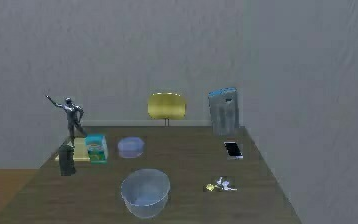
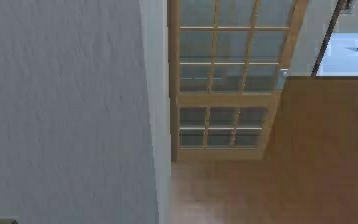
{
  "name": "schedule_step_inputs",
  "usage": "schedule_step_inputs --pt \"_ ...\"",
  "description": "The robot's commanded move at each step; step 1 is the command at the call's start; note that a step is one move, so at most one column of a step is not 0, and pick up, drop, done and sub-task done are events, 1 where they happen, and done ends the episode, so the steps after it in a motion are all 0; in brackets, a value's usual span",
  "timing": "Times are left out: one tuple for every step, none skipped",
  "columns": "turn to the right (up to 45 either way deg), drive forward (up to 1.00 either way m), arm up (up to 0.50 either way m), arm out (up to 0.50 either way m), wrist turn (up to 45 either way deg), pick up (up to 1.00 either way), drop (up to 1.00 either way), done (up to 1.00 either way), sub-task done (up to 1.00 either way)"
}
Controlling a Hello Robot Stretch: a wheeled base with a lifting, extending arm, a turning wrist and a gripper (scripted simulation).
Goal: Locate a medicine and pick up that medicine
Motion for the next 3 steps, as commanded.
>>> schedule_step_inputs --pt "-45.0 0.0 0.0 0.0 0.0 0.0 0.0 0.0 0.0" --pt "-45.0 0.0 0.0 0.0 0.0 0.0 0.0 0.0 0.0" --pt "-45.0 0.0 0.0 0.0 0.0 0.0 0.0 0.0 0.0"
